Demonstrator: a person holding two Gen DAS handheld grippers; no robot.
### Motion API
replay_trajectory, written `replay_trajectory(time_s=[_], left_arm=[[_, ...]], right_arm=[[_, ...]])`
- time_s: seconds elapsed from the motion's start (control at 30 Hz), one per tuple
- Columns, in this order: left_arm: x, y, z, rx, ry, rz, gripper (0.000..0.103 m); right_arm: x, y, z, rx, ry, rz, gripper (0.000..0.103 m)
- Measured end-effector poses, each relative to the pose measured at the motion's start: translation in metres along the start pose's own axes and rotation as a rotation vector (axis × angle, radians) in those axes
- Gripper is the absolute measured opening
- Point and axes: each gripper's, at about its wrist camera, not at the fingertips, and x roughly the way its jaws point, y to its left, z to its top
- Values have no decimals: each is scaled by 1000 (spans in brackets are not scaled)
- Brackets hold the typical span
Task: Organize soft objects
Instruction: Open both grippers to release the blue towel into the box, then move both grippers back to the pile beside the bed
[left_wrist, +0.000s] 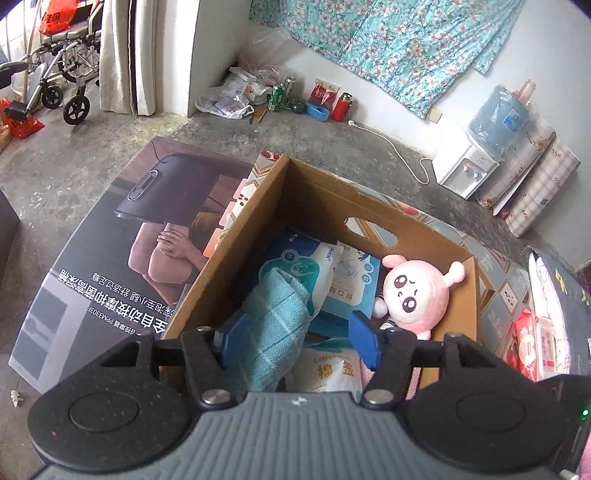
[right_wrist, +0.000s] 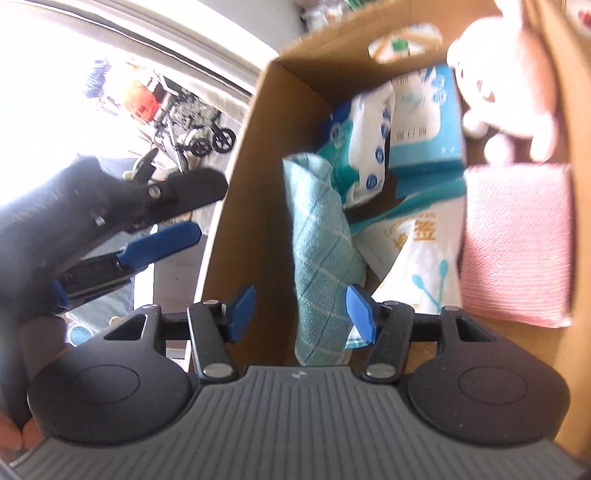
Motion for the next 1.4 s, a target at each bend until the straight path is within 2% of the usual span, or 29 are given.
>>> replay_trajectory(time_s=[0.1,0.2,0.3,0.37,0.5,0.57,0.73,0.8,0.93,1.1,1.3,1.4], left_arm=[[-19,-1,-5,3,-27,-12,66],[-41,-5,-14,18,-63,-24,69],[-68,-17,-33,66,-118,-32,71],[-86,-29,-52,115,-154,-71,74],[-113,-62,-100,206,-201,-164,79],[-124,-84,-128,274,-236,-207,83],[-137,-140,-195,383,-300,-327,87],[-135,-162,-220,417,-308,-370,87],[-118,-202,-259,482,-306,-407,87],[-91,-243,-299,566,-354,-414,87],[-55,-274,-328,652,-367,-438,86],[-37,-285,-331,687,-362,-411,78]], right_arm=[[-33,4,-3,-52,-56,-1,59],[-70,8,-14,-127,-136,-20,68],[-133,0,-27,-202,-247,-61,78],[-171,-8,-42,-247,-322,-97,83],[-241,-29,-80,-346,-467,-235,90],[-270,-41,-102,-389,-543,-314,91],[-350,-88,-152,-370,-666,-483,91],[-370,-108,-169,-350,-686,-528,91],[-403,-145,-202,-297,-715,-612,91],[-426,-185,-230,-206,-733,-633,91],[-424,-221,-234,-126,-727,-637,91],[-418,-232,-223,-94,-709,-612,90]])
